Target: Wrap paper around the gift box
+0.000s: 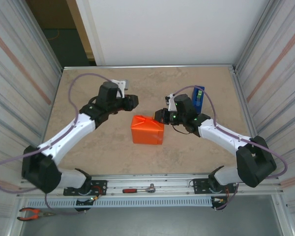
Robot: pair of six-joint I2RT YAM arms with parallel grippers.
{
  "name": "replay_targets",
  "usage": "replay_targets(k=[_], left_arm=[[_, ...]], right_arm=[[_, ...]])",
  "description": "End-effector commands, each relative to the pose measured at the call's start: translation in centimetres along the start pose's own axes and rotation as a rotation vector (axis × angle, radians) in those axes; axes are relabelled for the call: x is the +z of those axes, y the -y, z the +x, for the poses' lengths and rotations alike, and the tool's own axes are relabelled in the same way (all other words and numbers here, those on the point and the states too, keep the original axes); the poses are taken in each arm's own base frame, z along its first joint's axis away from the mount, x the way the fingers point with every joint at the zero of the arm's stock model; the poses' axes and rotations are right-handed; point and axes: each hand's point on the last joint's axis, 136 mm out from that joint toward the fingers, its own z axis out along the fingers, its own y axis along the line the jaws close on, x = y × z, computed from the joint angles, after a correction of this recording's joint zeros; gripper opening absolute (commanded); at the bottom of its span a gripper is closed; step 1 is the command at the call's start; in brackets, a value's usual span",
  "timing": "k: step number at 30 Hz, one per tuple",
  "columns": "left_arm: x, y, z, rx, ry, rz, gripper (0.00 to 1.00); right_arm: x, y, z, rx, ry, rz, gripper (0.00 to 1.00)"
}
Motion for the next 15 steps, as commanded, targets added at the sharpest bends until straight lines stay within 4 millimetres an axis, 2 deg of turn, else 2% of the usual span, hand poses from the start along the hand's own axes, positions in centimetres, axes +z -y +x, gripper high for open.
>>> replay_targets(k=[1, 4, 6, 9, 15], left_arm=[[2.0, 1.3, 1.9, 0.041, -0.146, 0.095, 0.33], [3.7, 1.3, 2.8, 0.058, -0.233, 0.117, 0.30], [4.1, 1.2, 3.3, 0.073, -0.273, 0.123, 0.29], [4.2, 1.3, 4.3, 0.089, -0.338, 0.144, 0.28], [3.1, 2.2, 6.3, 0.092, -0.430, 0.208, 0.27]], right_arm=[[0.6, 4.5, 4.7, 0.097, -0.137, 0.144, 0.00], [0.6, 4.6, 4.9, 0.099, -0.140, 0.146, 0.00], [0.7, 4.6, 4.9, 0.101, -0.139, 0.146, 0.00], [0.6, 4.7, 4.9, 0.102, -0.137, 0.148, 0.00], [0.7, 4.9, 4.9, 0.107, -0.133, 0.156, 0.00]])
